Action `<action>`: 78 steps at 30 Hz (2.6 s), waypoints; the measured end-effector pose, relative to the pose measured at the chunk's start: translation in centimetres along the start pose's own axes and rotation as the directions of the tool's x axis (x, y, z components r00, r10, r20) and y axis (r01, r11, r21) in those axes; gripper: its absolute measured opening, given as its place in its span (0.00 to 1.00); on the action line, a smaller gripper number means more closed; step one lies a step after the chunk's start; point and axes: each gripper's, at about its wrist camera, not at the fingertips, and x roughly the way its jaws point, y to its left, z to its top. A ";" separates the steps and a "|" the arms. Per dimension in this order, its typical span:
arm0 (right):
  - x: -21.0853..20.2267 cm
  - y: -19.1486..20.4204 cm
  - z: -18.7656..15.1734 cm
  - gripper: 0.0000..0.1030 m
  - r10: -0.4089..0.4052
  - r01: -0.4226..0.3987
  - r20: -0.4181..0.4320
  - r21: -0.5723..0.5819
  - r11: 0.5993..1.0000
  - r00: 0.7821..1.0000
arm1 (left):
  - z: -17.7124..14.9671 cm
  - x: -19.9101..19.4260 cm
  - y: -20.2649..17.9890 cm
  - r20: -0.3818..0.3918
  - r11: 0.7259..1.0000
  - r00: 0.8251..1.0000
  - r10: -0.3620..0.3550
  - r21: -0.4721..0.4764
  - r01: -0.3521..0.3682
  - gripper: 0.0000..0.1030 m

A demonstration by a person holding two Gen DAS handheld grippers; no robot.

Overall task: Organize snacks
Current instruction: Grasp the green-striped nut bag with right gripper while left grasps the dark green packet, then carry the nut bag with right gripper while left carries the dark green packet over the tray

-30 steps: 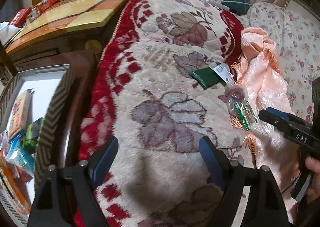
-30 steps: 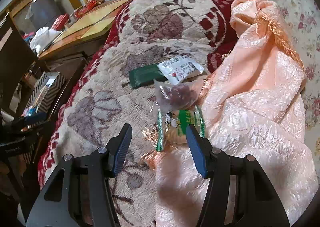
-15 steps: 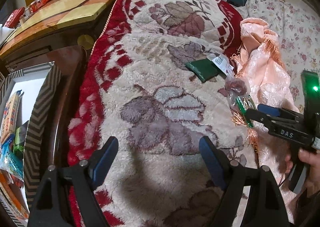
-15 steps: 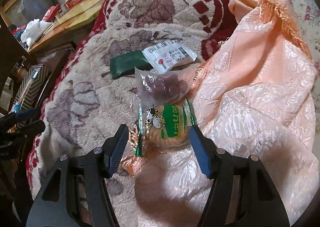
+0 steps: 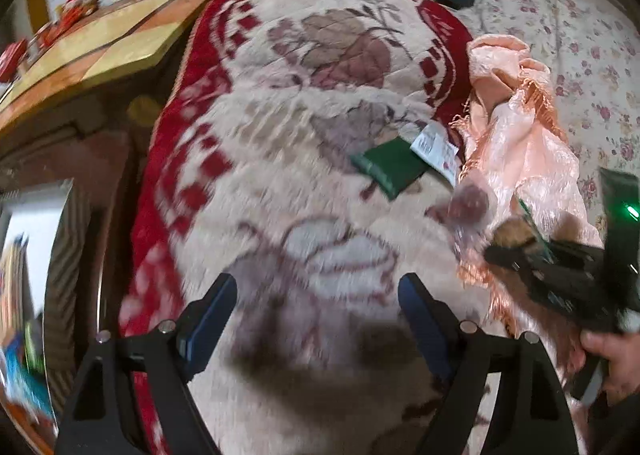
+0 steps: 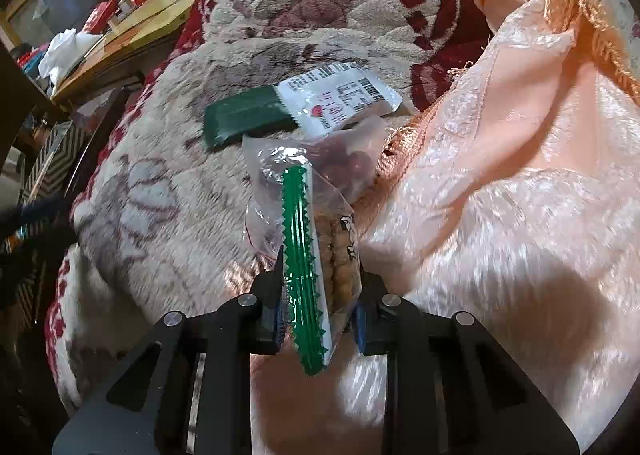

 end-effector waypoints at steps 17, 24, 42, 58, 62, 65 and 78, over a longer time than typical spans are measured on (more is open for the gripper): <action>-4.0 -2.7 -2.3 0.19 0.190 -0.213 0.132 0.198 0.957 0.973 | 8.3 10.1 -7.3 -0.125 0.926 0.989 -0.074 0.361 0.114 0.82; -5.0 -3.3 -2.2 0.19 0.231 -0.271 0.188 0.226 0.936 0.955 | 9.0 12.5 -9.5 -0.098 0.906 0.995 -0.009 0.420 0.050 0.70; -9.3 -3.1 -2.4 0.19 0.318 -0.400 0.350 0.191 0.897 0.881 | 4.3 3.8 -2.5 -0.011 0.979 0.999 -0.042 0.200 0.044 0.45; -6.9 9.8 -3.8 0.19 0.448 -0.457 0.176 0.014 0.889 0.877 | -6.3 -7.8 6.5 0.099 0.981 0.978 0.183 -0.087 -0.175 0.45; -6.4 13.2 -4.0 0.19 0.469 -0.468 0.135 -0.036 0.883 0.873 | -8.2 -9.9 8.6 0.113 0.968 0.970 0.214 -0.155 -0.195 0.45; -5.9 15.6 -4.1 0.19 0.476 -0.471 0.096 -0.076 0.879 0.874 | -9.5 -11.0 9.9 0.121 0.957 0.962 0.245 -0.188 -0.220 0.45; -5.2 23.4 -3.6 0.19 0.489 -0.482 -0.014 -0.206 0.852 0.872 | -13.5 -14.4 15.9 0.127 0.907 0.939 0.318 -0.330 -0.263 0.45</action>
